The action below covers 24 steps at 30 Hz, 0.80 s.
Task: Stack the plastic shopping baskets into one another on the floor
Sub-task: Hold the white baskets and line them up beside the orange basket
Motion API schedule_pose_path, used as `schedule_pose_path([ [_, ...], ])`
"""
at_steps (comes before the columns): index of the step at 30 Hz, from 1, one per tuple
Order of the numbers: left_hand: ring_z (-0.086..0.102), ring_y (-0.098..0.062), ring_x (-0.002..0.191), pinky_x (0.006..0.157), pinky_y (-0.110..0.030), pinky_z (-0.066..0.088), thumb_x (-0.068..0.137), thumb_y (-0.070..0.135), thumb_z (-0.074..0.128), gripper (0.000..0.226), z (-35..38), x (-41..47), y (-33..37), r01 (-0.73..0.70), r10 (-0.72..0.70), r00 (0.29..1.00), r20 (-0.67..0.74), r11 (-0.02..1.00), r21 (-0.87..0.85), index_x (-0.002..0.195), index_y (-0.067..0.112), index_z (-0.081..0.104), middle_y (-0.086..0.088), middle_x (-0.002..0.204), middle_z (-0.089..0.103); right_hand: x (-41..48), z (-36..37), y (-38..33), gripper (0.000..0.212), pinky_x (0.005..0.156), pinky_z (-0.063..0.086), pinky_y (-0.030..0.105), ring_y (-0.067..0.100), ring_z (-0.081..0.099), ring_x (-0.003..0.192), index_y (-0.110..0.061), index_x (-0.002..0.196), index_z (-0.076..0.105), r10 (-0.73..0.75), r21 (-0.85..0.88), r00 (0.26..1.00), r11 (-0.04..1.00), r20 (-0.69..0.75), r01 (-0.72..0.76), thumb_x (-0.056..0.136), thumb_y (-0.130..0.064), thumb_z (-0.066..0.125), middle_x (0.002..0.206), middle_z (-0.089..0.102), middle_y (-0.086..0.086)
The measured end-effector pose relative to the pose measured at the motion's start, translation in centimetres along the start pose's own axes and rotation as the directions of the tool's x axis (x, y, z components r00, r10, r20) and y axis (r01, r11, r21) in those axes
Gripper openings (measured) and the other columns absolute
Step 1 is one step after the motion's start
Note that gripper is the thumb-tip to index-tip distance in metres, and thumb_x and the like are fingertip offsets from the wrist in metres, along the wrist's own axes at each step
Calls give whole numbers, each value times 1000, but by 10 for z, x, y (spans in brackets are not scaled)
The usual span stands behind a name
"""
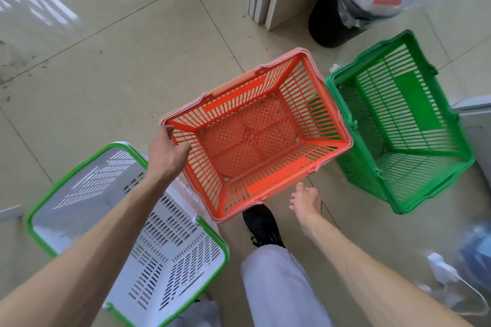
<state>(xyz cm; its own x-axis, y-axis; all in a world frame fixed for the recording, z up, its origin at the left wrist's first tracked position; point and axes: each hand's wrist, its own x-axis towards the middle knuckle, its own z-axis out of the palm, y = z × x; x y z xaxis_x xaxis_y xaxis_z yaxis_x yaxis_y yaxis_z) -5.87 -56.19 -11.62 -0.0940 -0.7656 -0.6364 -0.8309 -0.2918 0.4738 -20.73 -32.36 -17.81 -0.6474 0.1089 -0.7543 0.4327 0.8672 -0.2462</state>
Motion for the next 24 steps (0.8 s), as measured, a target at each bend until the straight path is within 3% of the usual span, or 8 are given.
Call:
schedule_pose_path([
  [5,56,-13,97,76,-18,39,85,6,61,46,5,-9,0,17,-16,999,38,1000,-24,130,4,51,2,106,57,-1,-2,2,39,89,53,53,39,67,92,3,96,58,6,-31,999,999,38,-5,97,-33,44,95,69,23],
  [9,48,-11,103,86,-25,37,85,12,67,54,3,-14,-7,25,-24,998,55,1000,-16,134,4,47,-11,133,58,-1,-5,-5,30,91,52,54,38,66,94,-5,88,54,-8,-38,999,999,47,9,97,-32,43,98,68,21],
  [12,53,-16,112,91,-29,39,84,17,69,60,1,-17,-12,40,-39,997,59,999,-17,137,3,44,-14,139,54,2,-5,-8,35,91,53,54,33,66,89,0,96,59,-29,-36,998,999,53,30,98,-31,43,93,67,16],
  [14,53,-15,110,88,-26,37,85,19,69,62,0,-18,-16,50,-49,997,56,999,-16,139,3,43,-14,140,54,3,-3,-9,33,89,53,55,35,66,87,-2,85,58,-47,-43,998,998,46,49,97,-30,44,89,66,16],
  [17,53,-24,125,95,-29,38,84,22,70,65,1,-17,-21,56,-55,997,55,998,-14,140,3,41,-14,142,52,3,1,-8,32,88,54,55,40,67,91,-11,69,48,-49,-52,998,997,34,50,96,-29,44,89,68,20],
  [24,48,-29,132,106,-40,38,83,28,71,73,3,-13,-34,76,-76,995,58,997,6,143,3,37,-15,147,47,-4,3,-4,31,90,53,53,37,67,93,-1,92,56,-24,-58,998,998,66,28,97,-29,43,97,68,21],
])
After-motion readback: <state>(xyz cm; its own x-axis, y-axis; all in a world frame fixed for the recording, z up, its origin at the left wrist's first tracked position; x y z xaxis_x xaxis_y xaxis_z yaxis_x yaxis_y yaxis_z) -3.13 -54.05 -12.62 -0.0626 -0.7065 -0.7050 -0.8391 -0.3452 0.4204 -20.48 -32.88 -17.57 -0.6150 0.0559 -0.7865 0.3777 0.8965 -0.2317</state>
